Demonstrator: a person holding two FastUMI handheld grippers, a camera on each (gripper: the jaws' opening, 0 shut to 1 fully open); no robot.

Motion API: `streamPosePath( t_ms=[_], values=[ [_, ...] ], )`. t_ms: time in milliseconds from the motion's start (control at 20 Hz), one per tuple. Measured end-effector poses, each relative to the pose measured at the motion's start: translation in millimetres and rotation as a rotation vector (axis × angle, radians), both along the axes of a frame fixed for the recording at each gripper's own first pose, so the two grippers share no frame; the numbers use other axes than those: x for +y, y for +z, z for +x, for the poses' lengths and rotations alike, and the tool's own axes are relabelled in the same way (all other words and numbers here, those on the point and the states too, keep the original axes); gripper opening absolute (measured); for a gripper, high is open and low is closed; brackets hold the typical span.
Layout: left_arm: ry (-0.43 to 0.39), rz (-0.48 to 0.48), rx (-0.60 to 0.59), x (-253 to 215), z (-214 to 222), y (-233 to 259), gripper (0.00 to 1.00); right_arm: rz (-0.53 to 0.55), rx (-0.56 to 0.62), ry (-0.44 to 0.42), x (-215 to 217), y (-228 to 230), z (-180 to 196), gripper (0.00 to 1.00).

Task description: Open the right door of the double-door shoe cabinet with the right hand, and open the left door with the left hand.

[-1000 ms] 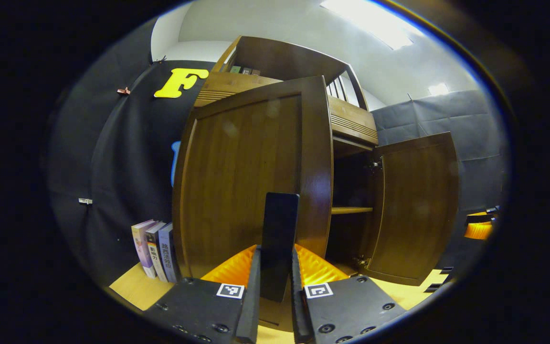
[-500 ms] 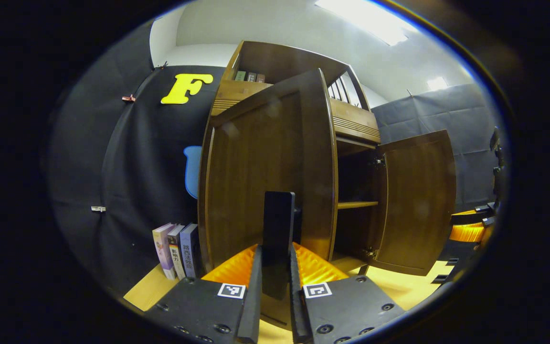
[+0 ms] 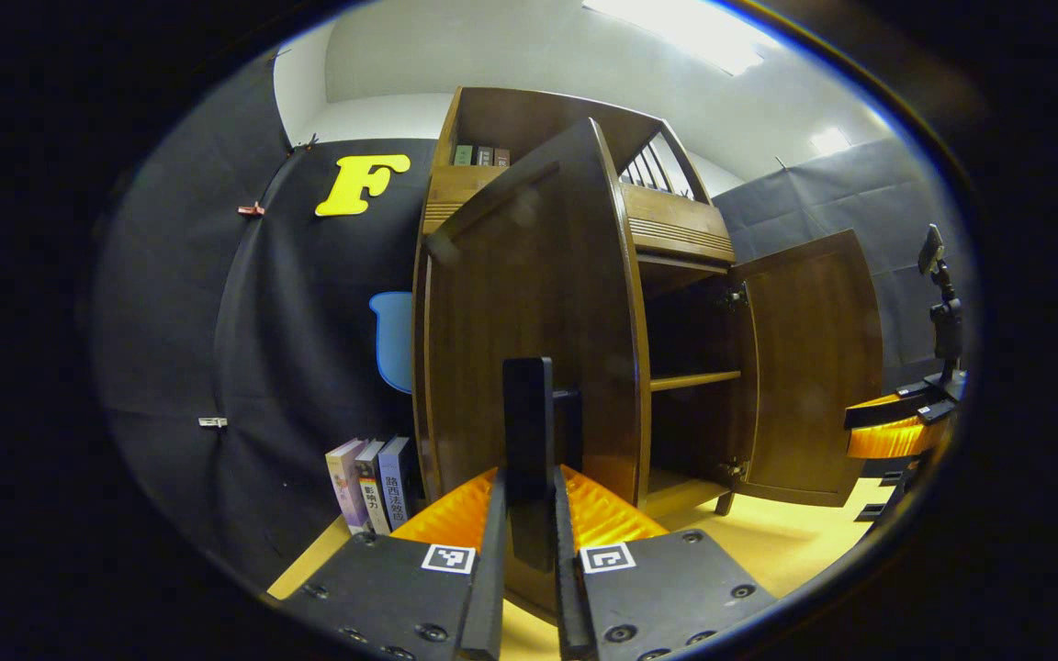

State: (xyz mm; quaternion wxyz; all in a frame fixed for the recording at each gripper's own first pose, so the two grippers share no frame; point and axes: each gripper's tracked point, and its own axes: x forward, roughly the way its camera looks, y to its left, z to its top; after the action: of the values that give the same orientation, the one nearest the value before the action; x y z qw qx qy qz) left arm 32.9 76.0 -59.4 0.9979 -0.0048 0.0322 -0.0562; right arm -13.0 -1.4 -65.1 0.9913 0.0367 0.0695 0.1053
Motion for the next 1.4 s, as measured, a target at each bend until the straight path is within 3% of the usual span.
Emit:
streamPosePath(
  t_ms=[350,600,650,900,1050,1200,1250,1400],
  values=[
    [0.067,0.026,0.012,27.5,-12.6,-2.6,0.25,0.048,0.016,0.044,15.0,-6.5,8.6,0.96],
    [0.249,0.090,0.008,78.4,-32.4,2.0,0.27,0.060,0.044,0.058,20.4,-17.6,10.6,0.96],
    [0.269,0.091,-0.001,81.6,-29.7,3.7,0.18,0.062,0.053,0.060,23.1,-22.0,13.0,0.96],
    [0.286,0.079,-0.005,86.9,-53.2,12.3,0.18,0.074,0.071,0.059,30.4,-25.1,27.6,0.96],
    [0.319,0.146,-0.022,86.4,-73.9,23.9,0.18,0.080,0.068,0.053,29.8,-24.4,33.6,0.96],
    [0.326,0.161,-0.049,73.4,-93.1,40.7,0.22,0.099,0.059,0.052,34.3,-18.7,42.9,0.97],
    [0.326,0.161,-0.057,68.0,-100.2,43.1,0.19,0.104,0.062,0.049,35.7,-18.5,45.1,0.97],
    [0.325,0.175,-0.081,54.5,-109.2,49.1,0.28,0.098,0.074,0.036,37.8,-20.5,42.4,0.96]
  ],
)
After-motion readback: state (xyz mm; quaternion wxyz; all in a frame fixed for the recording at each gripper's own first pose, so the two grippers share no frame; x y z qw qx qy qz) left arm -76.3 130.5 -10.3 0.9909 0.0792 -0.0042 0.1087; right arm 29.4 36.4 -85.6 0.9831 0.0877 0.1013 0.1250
